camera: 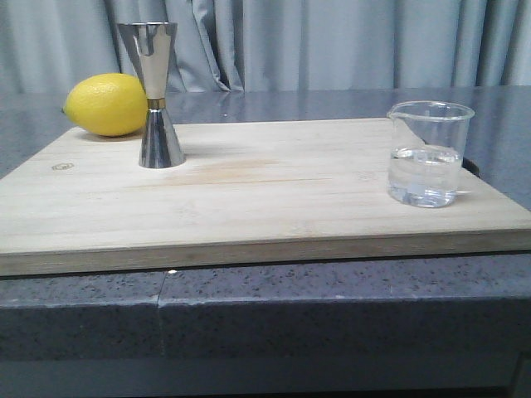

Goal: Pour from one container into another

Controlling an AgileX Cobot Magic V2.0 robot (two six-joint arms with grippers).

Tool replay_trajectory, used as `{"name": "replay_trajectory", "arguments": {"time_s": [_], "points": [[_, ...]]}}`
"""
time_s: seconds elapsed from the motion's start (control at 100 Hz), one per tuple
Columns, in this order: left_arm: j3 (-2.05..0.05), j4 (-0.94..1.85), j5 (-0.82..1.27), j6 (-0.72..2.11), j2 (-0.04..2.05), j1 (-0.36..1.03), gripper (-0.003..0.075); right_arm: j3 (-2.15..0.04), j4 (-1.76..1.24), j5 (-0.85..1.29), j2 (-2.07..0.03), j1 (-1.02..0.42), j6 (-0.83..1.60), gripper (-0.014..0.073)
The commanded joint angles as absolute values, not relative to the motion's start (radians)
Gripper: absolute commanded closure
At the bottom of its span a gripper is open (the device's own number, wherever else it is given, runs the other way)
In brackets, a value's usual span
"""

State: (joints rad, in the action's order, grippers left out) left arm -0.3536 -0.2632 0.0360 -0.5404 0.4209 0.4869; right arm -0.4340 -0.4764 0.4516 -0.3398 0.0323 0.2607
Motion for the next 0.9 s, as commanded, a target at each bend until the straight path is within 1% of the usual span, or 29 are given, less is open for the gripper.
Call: {"name": "replay_trajectory", "arguments": {"time_s": [0.0, 0.04, 0.09, 0.12, 0.16, 0.17, 0.22, 0.26, 0.29, 0.3, 0.31, 0.32, 0.34, 0.35, 0.36, 0.4, 0.45, 0.47, 0.5, 0.62, 0.75, 0.89], "points": [[-0.441, -0.408, -0.028, -0.546, 0.542, 0.571, 0.0739, -0.522, -0.484, 0.419, -0.434, 0.033, 0.313, 0.0617], [-0.457, -0.448, -0.028, -0.546, 0.579, 0.596, 0.0739, -0.542, -0.484, 0.422, -0.466, 0.033, 0.313, 0.0578], [-0.476, -0.497, -0.028, -0.546, 0.635, 0.625, 0.0737, -0.556, -0.484, 0.422, -0.497, 0.033, 0.323, 0.0500], [-0.487, -0.517, -0.028, -0.546, 0.660, 0.635, 0.0732, -0.560, -0.484, 0.420, -0.513, 0.033, 0.331, 0.0428], [-0.494, -0.524, -0.028, -0.546, 0.694, 0.641, 0.0706, -0.565, -0.484, 0.416, -0.533, 0.033, 0.338, 0.0346], [-0.498, -0.524, -0.030, -0.546, 0.699, 0.641, 0.0699, -0.565, -0.484, 0.414, -0.537, 0.033, 0.337, 0.0312], [-0.509, -0.524, -0.030, -0.546, 0.736, 0.641, 0.0638, -0.565, -0.484, 0.407, -0.558, 0.033, 0.337, 0.0198], [-0.513, -0.524, -0.032, -0.546, 0.756, 0.641, 0.0562, -0.565, -0.484, 0.407, -0.570, 0.033, 0.337, 0.0121], [-0.512, -0.524, -0.043, -0.546, 0.773, 0.639, 0.0485, -0.565, -0.484, 0.405, -0.579, 0.033, 0.337, 0.0086], [-0.512, -0.524, -0.043, -0.546, 0.773, 0.639, 0.0485, -0.565, -0.484, 0.403, -0.579, 0.033, 0.337, 0.0080], [-0.512, -0.524, -0.047, -0.546, 0.779, 0.637, 0.0451, -0.565, -0.484, 0.403, -0.581, 0.033, 0.337, 0.0071], [-0.512, -0.524, -0.047, -0.546, 0.782, 0.637, 0.0434, -0.565, -0.484, 0.401, -0.583, 0.033, 0.337, 0.0068], [-0.512, -0.524, -0.052, -0.546, 0.792, 0.637, 0.0363, -0.565, -0.484, 0.398, -0.587, 0.033, 0.337, 0.0065], [-0.512, -0.524, -0.054, -0.546, 0.792, 0.637, 0.0363, -0.563, -0.484, 0.398, -0.586, 0.033, 0.337, 0.0067], [-0.512, -0.524, -0.055, -0.546, 0.795, 0.637, 0.0328, -0.563, -0.484, 0.395, -0.588, 0.033, 0.337, 0.0067], [-0.512, -0.512, -0.071, -0.546, 0.811, 0.637, 0.0235, -0.560, -0.489, 0.389, -0.588, 0.033, 0.337, 0.0071], [-0.512, -0.477, -0.099, -0.546, 0.836, 0.637, 0.0158, -0.549, -0.496, 0.371, -0.588, 0.033, 0.337, 0.0071], [-0.512, -0.467, -0.110, -0.546, 0.849, 0.637, 0.0139, -0.544, -0.498, 0.357, -0.586, 0.033, 0.337, 0.0071], [-0.512, -0.447, -0.132, -0.546, 0.863, 0.637, 0.0125, -0.529, -0.504, 0.336, -0.586, 0.031, 0.339, 0.0071], [-0.512, -0.436, -0.252, -0.546, 0.968, 0.633, 0.0123, -0.451, -0.529, 0.217, -0.586, -0.012, 0.339, 0.0071], [-0.512, -0.436, -0.413, -0.546, 1.089, 0.583, 0.0123, -0.369, -0.541, 0.062, -0.586, -0.112, 0.339, 0.0071], [-0.512, -0.438, -0.569, -0.546, 1.189, 0.515, 0.0123, -0.324, -0.541, -0.052, -0.586, -0.233, 0.339, 0.0071]]}}
